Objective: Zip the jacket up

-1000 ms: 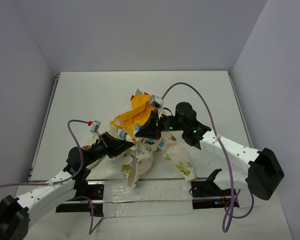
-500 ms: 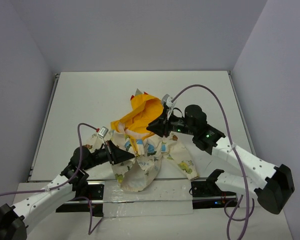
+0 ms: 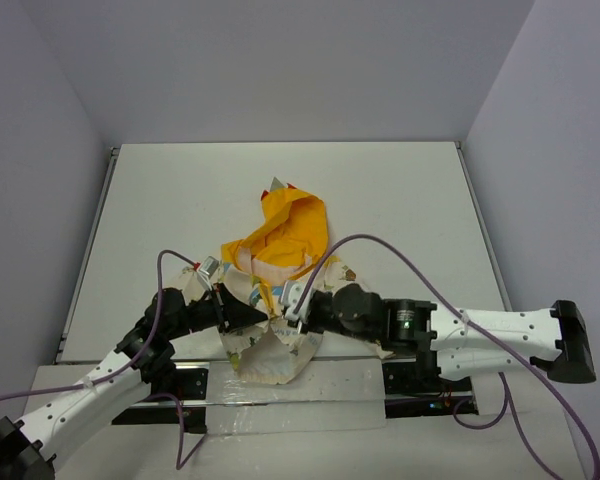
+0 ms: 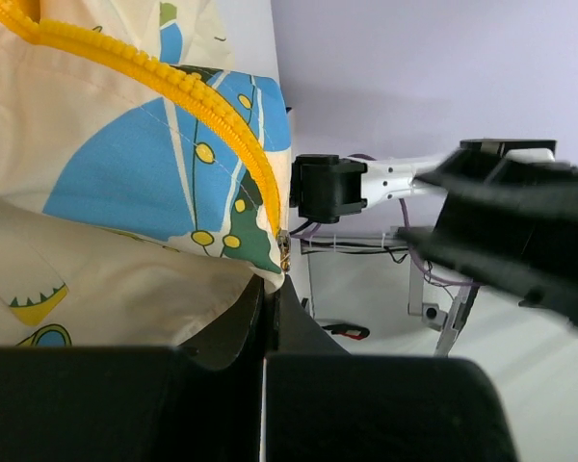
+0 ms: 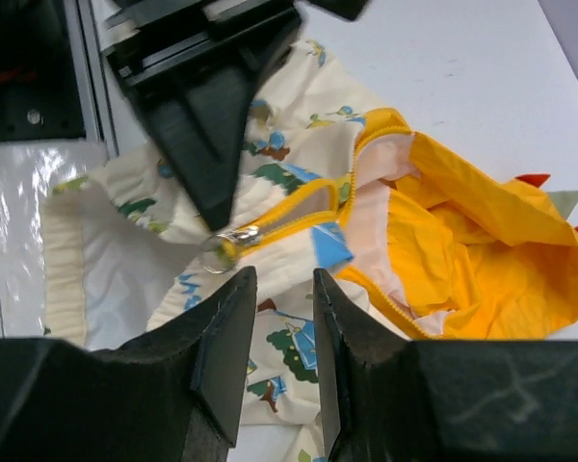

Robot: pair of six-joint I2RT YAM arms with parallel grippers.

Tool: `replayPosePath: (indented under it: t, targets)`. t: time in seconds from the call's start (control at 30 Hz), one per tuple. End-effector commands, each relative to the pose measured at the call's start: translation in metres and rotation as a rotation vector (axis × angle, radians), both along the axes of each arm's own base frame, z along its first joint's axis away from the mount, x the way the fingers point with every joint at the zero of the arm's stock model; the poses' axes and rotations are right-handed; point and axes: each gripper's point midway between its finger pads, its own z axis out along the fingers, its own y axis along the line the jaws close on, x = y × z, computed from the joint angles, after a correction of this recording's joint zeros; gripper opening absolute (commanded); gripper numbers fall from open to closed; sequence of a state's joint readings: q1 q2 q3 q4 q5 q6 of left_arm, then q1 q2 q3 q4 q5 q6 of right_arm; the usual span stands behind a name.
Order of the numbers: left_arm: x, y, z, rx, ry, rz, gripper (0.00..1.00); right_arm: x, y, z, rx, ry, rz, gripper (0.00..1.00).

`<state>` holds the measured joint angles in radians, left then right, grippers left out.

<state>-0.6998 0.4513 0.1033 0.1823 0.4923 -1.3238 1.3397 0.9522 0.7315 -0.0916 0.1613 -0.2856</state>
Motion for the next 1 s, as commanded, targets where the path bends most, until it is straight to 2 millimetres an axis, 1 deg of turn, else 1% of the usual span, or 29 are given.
replayPosePath:
  t: [0.0,0.07,0.13,0.27,0.37,0.53,0.63,0.73,0.83,0.97]
  targets:
    - [0.001,-0.003,0.018,-0.025,0.0,-0.004,0.0,0.006,0.002,-0.007,-0.066,-0.178,-0.075,0.39]
    - [0.001,-0.003,0.019,-0.03,0.003,-0.003,0.0,-0.002,0.005,-0.016,-0.097,-0.192,-0.054,0.39]
    - [0.002,-0.003,0.02,-0.034,-0.001,0.002,0.0,-0.008,0.013,-0.018,-0.085,-0.202,-0.036,0.4]
    - [0.003,-0.004,0.021,-0.037,-0.008,0.003,0.0,-0.008,0.017,-0.026,-0.109,-0.237,-0.022,0.4]
    - [0.002,-0.004,0.019,-0.033,0.001,-0.005,0.0,-0.008,0.022,-0.037,-0.147,-0.25,-0.01,0.4]
    - [0.002,-0.003,0.019,-0.03,-0.003,-0.005,0.0,-0.016,0.031,-0.048,-0.178,-0.241,0.042,0.4]
    - [0.002,-0.002,0.022,-0.037,-0.011,0.002,0.0,-0.016,0.032,-0.049,-0.188,-0.243,0.043,0.4]
    - [0.001,-0.002,0.02,-0.033,-0.009,0.003,0.0,-0.017,0.032,-0.048,-0.19,-0.242,0.047,0.41]
    - [0.001,-0.002,0.02,-0.031,-0.01,0.002,0.0,-0.02,0.033,-0.052,-0.206,-0.245,0.057,0.41]
    - [0.002,-0.003,0.022,-0.035,-0.02,-0.003,0.0,-0.017,0.035,-0.052,-0.213,-0.264,0.038,0.42]
